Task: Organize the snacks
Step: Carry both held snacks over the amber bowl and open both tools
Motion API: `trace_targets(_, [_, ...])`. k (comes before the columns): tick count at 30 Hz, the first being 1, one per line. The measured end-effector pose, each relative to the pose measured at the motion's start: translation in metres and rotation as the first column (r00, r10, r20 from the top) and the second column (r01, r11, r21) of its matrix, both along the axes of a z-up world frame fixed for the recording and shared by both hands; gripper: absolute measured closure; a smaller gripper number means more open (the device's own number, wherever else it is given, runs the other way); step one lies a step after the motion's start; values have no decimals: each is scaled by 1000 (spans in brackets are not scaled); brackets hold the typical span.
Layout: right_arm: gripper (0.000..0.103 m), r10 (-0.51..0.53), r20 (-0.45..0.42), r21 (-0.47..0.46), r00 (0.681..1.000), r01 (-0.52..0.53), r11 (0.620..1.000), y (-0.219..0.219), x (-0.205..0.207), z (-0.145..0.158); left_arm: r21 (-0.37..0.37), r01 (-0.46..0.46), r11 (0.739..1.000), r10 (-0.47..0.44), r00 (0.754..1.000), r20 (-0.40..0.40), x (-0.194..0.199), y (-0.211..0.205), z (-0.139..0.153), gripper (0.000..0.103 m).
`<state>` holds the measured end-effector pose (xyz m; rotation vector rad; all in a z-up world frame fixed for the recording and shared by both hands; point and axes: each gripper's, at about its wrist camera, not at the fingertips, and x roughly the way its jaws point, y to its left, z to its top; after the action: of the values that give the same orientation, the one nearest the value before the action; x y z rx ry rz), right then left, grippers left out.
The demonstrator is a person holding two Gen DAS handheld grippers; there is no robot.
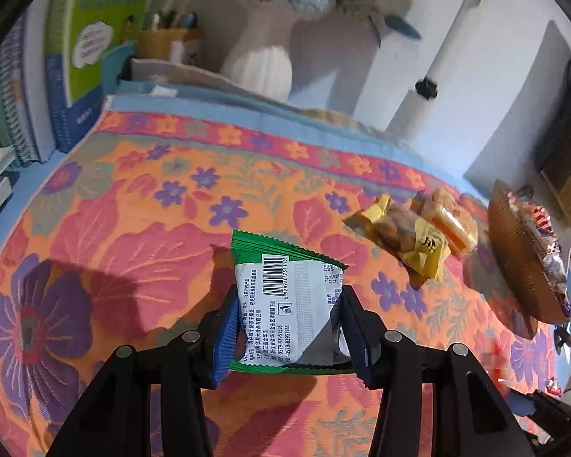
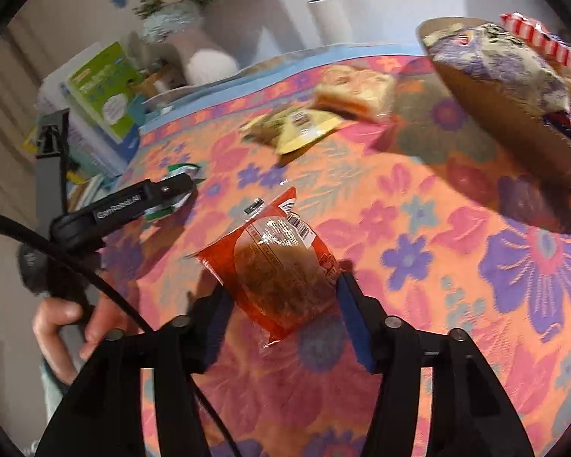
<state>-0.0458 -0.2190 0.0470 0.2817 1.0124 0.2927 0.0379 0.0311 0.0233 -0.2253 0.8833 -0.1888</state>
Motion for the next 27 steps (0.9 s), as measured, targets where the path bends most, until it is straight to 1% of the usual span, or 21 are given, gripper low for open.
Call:
trace_targets(1, [34,21,10,-13,1000,-21,1000,2,-2,0,-26,3,1000,-3,1000,-4,-1,3,-1,55])
trace_targets(3, [32,53,43,-75,998,-50,996,6,-6,2,-56,12,998,-12,1000,-8,1,5,-2,55])
trace_targets(5, [27,89,88,-138,992,-76,988,9,-7,6,-67,20,998,-22,1000,-22,3,5,-5,55])
trace_targets(6, [21,112,111,-169,988,-93,981,10,-7,8,-67,20,998,-22,999,-23,4,3,-5,55])
trace_targets(7, [18,142,127,-197,982,-116,973,12,-4,8,-66,17,998,-18,1000,-19,4,4,-5,55])
trace_targets(8, [18,179,139,-230,974,-144,963,15,-1,8,-66,14,998,-15,1000,-11,2,4,-4,55])
trace_targets(11, [18,239,116,-264,964,-202,943,22,13,0,-72,13,997,-13,1000,5,0,5,-3,55])
trace_targets(14, [19,256,105,-242,961,-225,944,28,25,-9,-76,7,997,-7,1000,0,0,6,-4,55])
trace_targets(16, [38,250,82,-227,965,-227,947,29,29,-18,-81,6,997,-6,1000,0,-1,7,-4,55])
trace_targets(17, [40,240,77,-243,968,-215,946,29,29,-20,-83,7,997,-7,1000,-2,0,7,-4,55])
trace_targets(18, [48,237,91,-246,967,-208,947,28,26,-18,-84,10,996,-10,1000,-3,0,7,-4,55])
trace_targets(20, [52,248,101,-235,963,-219,947,27,21,-16,-81,11,997,-12,1000,-5,1,6,-4,55])
trace_targets(22, [56,250,107,-246,962,-218,944,28,15,-15,-74,9,997,-9,1000,-3,0,4,-3,55])
trace_targets(25, [56,234,123,-248,965,-198,948,27,2,-11,-56,10,998,-9,1000,12,-3,2,-1,55])
trace_targets(27, [56,219,131,-233,967,-185,955,22,-7,-8,-37,19,999,-18,999,30,-5,-1,1,55])
